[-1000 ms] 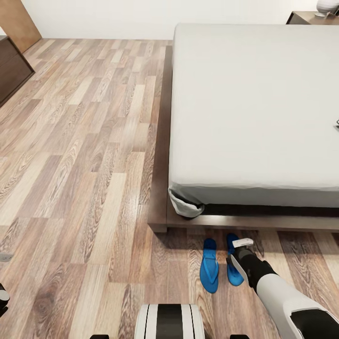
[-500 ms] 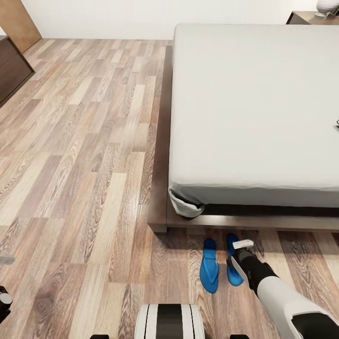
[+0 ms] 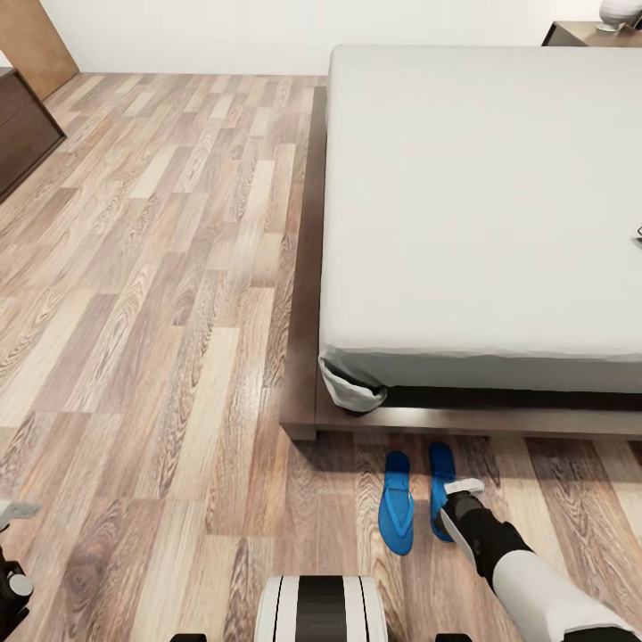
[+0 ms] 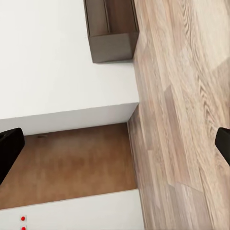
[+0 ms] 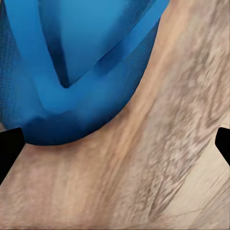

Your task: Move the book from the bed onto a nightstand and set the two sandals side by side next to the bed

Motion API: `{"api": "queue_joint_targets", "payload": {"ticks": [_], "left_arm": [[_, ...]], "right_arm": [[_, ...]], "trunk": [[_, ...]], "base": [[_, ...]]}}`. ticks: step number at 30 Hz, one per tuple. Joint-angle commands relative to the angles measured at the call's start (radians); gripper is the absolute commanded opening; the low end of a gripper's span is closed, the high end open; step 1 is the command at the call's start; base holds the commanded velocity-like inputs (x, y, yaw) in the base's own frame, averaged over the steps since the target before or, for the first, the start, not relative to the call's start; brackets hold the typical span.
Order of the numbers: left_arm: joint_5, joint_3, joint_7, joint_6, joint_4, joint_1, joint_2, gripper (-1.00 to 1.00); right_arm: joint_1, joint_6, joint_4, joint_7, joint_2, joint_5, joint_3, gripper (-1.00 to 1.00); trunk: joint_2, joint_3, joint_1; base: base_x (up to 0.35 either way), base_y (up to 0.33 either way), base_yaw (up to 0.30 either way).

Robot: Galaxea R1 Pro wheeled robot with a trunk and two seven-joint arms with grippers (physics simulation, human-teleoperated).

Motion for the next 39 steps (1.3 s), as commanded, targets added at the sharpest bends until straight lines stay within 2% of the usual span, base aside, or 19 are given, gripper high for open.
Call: {"api": "queue_joint_targets", "payload": {"ticks": [1, 29, 39], "left_arm": [[-0.002, -0.004, 0.005, 0.004, 0.001, 0.000, -0.001, 1.00], [-0.001, -0.004, 0.010, 0.003, 0.000, 0.004, -0.006, 1.00], [-0.001, -0.004, 0.010, 0.003, 0.000, 0.004, -0.005, 1.00]], "right_arm": [[0.058, 0.009, -0.002, 0.000, -0.001, 0.005, 0.006, 1.00], [0.063, 0.011, -0.003, 0.000, -0.001, 0.006, 0.006, 1.00], [0.063, 0.011, -0.003, 0.000, -0.001, 0.006, 0.006, 1.00]], "trunk": [[0.000, -0.001, 0.000], [0.000, -0.001, 0.000], [0.002, 0.034, -0.004]], "base": [[0.000, 0.000, 0.000], [0.000, 0.000, 0.000], [0.000, 0.000, 0.000]]}}
